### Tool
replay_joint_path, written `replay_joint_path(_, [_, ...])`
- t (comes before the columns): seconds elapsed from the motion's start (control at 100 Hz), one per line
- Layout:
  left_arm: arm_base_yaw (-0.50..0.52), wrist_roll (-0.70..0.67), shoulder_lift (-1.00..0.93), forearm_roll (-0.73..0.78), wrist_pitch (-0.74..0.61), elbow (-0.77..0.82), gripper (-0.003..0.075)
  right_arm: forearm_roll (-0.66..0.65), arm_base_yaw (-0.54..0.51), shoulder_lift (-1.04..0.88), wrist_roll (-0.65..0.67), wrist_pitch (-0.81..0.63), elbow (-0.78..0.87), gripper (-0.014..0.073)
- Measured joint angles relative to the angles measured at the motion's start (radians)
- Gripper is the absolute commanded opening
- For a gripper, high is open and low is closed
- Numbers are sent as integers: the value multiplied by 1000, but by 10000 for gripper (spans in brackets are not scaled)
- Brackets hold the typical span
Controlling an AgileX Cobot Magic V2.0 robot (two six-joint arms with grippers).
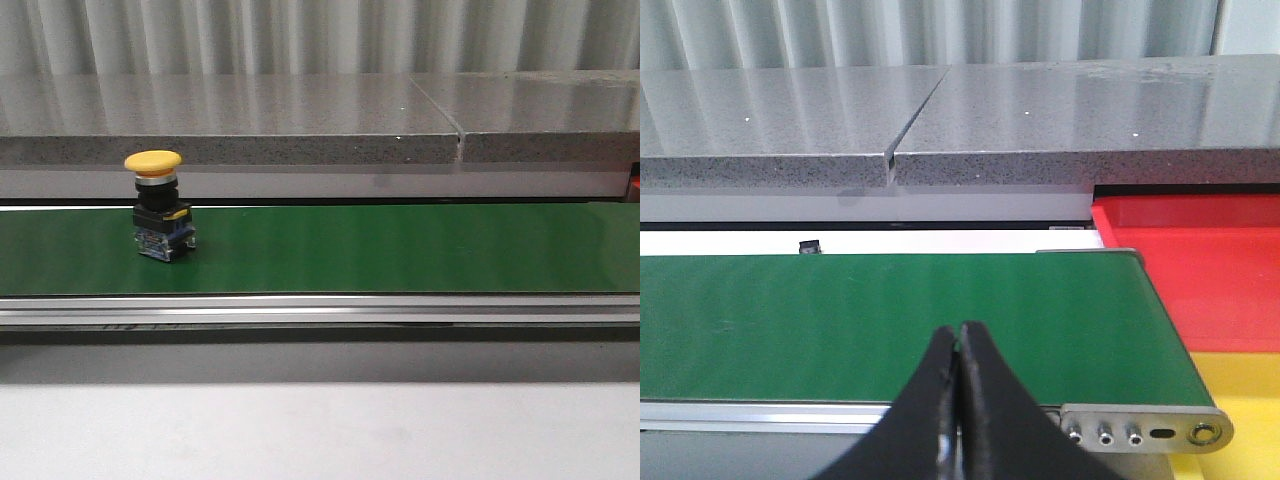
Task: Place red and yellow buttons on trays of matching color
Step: 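Grasp the red button with the left gripper and set it on the belt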
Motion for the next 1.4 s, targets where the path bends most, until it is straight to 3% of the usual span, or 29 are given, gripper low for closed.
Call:
replay_joint_path(0.26, [0,0,55,-23,2,0,518,0,0,0,0,0,0,-67])
replay_joint_path(0.33, [0,0,57,-27,2,-2,446,0,0,0,0,0,0,-67])
replay_joint_path(0.57, [0,0,55,-34,18,-20,81,0,0,0,0,0,0,-67])
replay_joint_path(0.68, [0,0,26,-34,31,-20,-21,0,0,0,0,0,0,-67])
replay_joint_path(1.11, [-25,21,-282,-32,153,-20,-20,0,0,0,0,0,0,-67])
replay_joint_path(1.4, [-286,74,-368,-32,234,-27,-20,0,0,0,0,0,0,-67])
